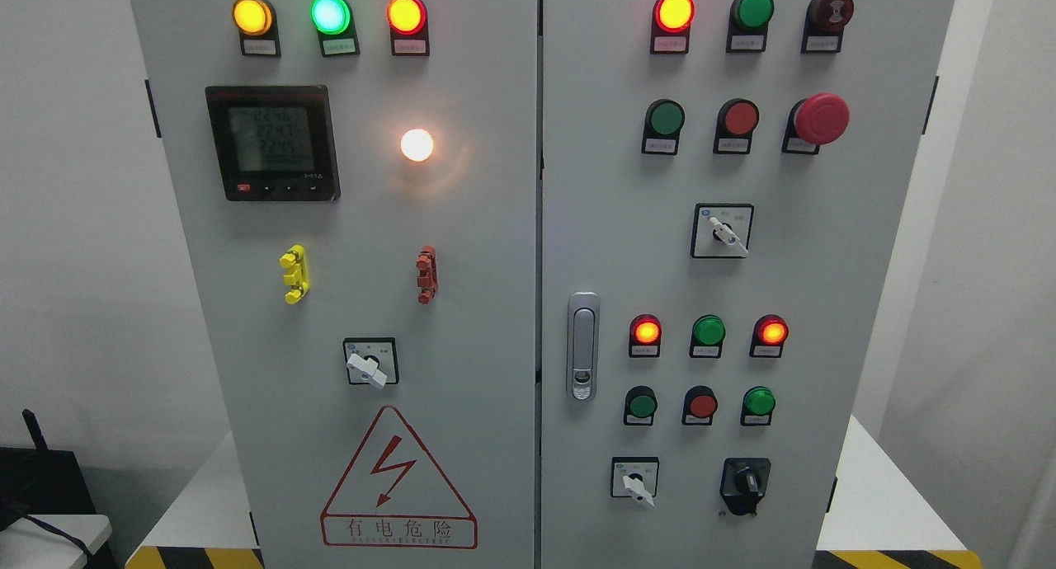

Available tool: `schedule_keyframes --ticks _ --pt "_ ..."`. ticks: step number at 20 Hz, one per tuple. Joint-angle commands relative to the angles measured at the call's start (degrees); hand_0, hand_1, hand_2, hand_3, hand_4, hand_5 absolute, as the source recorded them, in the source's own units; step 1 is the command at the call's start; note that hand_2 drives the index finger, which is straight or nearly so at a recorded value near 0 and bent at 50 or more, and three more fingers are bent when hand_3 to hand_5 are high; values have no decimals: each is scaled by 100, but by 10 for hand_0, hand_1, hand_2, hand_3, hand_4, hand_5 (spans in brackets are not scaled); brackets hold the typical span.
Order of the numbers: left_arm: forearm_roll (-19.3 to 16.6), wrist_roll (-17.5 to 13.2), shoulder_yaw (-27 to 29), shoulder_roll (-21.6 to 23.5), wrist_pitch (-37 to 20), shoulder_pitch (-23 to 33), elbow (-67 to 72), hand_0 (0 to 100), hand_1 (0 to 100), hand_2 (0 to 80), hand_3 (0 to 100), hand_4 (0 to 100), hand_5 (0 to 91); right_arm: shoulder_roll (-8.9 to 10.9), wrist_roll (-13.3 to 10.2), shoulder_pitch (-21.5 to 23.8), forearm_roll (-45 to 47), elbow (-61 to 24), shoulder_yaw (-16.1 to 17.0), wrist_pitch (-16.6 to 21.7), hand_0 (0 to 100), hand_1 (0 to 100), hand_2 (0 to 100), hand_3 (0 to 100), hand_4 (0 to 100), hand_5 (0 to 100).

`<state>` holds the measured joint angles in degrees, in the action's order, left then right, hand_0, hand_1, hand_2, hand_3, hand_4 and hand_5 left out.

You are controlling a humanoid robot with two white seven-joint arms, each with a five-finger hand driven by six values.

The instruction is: Trip black knob to open circuit

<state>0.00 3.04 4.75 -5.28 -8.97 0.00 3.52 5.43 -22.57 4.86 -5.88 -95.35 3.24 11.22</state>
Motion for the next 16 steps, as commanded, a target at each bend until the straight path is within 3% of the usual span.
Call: schedule_keyframes --ticks 1,6,12,16 --pt "-185 3 0 -8 0 -44 0 120 389 0 0 0 0 -244 -37 -362 -133 -27 -350 -225 152 762 405 779 854 897" --pt "-193 3 0 1 0 -44 0 120 389 0 0 0 0 -455 -203 -653 -291 -27 -517 -498 163 756 408 778 854 897" --pt "-193 3 0 1 0 -44 0 120 389 0 0 0 0 -850 -336 -846 -537 -27 -745 -752 175 756 415 780 857 897" --pt "-185 3 0 1 0 -44 0 120 389 0 0 0 0 -1017 -345 -961 -677 -19 -930 -946 181 760 417 780 857 896"
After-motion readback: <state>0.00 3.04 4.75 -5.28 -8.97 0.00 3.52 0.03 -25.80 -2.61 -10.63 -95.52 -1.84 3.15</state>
